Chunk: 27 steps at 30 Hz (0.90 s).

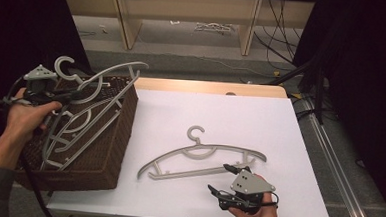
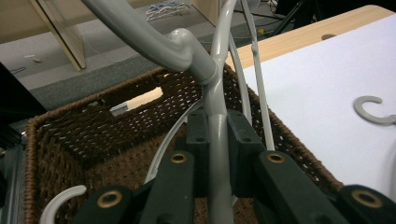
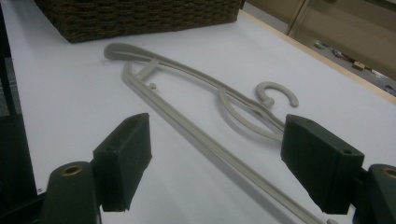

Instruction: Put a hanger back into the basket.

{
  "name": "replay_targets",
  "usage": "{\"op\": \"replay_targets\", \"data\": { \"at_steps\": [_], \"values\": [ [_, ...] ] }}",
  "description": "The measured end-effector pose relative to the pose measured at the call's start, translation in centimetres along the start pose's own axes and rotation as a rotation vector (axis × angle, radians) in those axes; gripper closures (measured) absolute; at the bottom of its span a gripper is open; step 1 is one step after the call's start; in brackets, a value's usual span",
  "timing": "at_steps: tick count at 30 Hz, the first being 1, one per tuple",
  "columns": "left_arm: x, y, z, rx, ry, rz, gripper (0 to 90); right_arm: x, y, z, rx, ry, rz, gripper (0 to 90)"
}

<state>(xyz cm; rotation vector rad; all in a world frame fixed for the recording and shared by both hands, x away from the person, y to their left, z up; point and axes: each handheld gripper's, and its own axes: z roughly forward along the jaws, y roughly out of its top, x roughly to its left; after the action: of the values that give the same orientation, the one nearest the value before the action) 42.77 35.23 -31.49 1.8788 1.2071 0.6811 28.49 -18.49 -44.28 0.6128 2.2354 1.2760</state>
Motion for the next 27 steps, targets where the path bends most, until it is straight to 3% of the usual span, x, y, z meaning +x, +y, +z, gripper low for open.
{"op": "replay_targets", "data": {
  "at_steps": [4, 14, 15, 16, 19, 20, 27],
  "values": [
    [0.8, -0.5, -0.1, -0.009, 0.016, -0.009, 80.9, 0.0, 0.0, 0.0, 0.003, 0.002, 0.003, 25.5],
    [2.0, -2.1, -0.2, 0.02, 0.027, 0.001, 80.9, 0.0, 0.0, 0.0, 0.015, 0.01, -0.001, 25.5],
    [1.9, -2.4, -0.2, 0.032, 0.022, -0.026, 80.8, 0.0, -0.1, 0.1, 0.011, 0.008, 0.001, 25.5],
    [2.2, -2.5, -0.1, 0.026, 0.033, -0.002, 80.8, 0.0, -0.1, 0.1, 0.01, 0.007, 0.0, 25.6],
    [2.6, -2.9, -0.2, 0.036, 0.039, 0.017, 80.8, 0.0, -0.1, 0.1, 0.018, 0.012, -0.004, 25.5],
    [2.5, -3.0, 0.0, 0.03, 0.028, -0.002, 80.8, 0.0, -0.1, 0.1, 0.02, 0.015, -0.004, 25.5],
    [2.9, -3.6, 0.2, 0.031, 0.025, 0.009, 80.8, 0.1, -0.1, 0.2, 0.034, 0.018, -0.013, 25.5]
  ]
}}
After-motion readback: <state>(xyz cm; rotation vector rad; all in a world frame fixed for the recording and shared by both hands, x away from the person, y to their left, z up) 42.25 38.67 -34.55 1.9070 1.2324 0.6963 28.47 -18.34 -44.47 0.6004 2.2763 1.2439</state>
